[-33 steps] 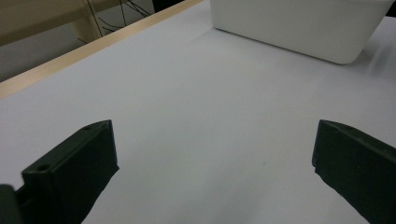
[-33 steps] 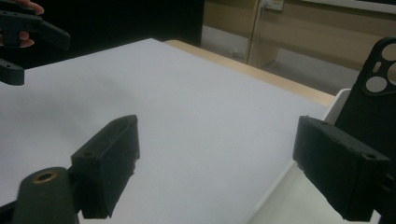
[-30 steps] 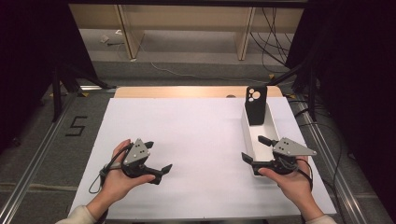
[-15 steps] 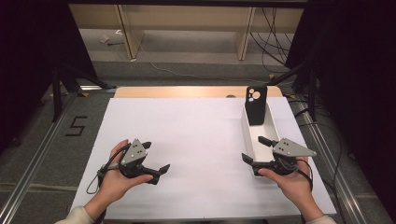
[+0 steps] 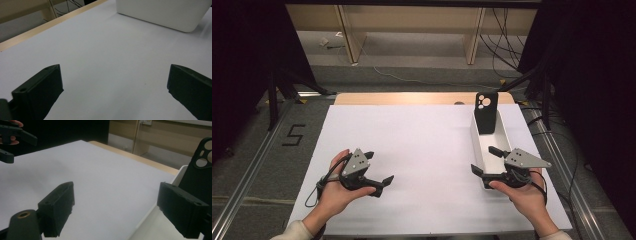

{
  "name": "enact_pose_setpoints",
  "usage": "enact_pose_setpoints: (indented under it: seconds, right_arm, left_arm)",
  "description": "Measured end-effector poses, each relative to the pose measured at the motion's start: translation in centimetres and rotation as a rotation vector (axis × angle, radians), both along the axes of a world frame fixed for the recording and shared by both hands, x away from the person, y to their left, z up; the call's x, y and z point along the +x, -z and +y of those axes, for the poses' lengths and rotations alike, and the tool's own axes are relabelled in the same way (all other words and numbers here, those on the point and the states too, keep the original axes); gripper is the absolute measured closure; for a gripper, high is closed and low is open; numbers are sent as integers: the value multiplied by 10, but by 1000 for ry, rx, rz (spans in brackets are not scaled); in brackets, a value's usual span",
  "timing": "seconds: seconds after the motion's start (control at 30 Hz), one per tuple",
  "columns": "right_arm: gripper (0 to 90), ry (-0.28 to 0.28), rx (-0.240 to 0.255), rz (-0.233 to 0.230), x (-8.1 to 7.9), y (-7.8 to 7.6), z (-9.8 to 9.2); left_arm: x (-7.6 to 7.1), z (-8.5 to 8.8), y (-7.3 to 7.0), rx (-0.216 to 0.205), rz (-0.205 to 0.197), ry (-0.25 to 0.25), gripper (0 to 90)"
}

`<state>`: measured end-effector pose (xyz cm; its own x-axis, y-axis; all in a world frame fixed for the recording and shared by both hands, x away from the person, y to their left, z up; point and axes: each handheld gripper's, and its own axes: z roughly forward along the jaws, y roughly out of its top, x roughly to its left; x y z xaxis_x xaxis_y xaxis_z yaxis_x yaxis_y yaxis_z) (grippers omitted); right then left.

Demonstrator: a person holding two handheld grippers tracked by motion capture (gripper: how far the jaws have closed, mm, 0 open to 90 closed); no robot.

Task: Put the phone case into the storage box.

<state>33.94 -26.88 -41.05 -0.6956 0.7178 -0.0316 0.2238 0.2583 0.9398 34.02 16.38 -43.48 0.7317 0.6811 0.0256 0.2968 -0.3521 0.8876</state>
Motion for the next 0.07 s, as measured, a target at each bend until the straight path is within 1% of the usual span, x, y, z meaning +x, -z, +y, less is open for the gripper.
enact_pose_setpoints:
  seconds: [0.07]
  right_arm:
    - [151, 6, -4, -3, 0, -1, -1]
  left_arm:
    - [0, 0, 0, -2, 2, 1, 0]
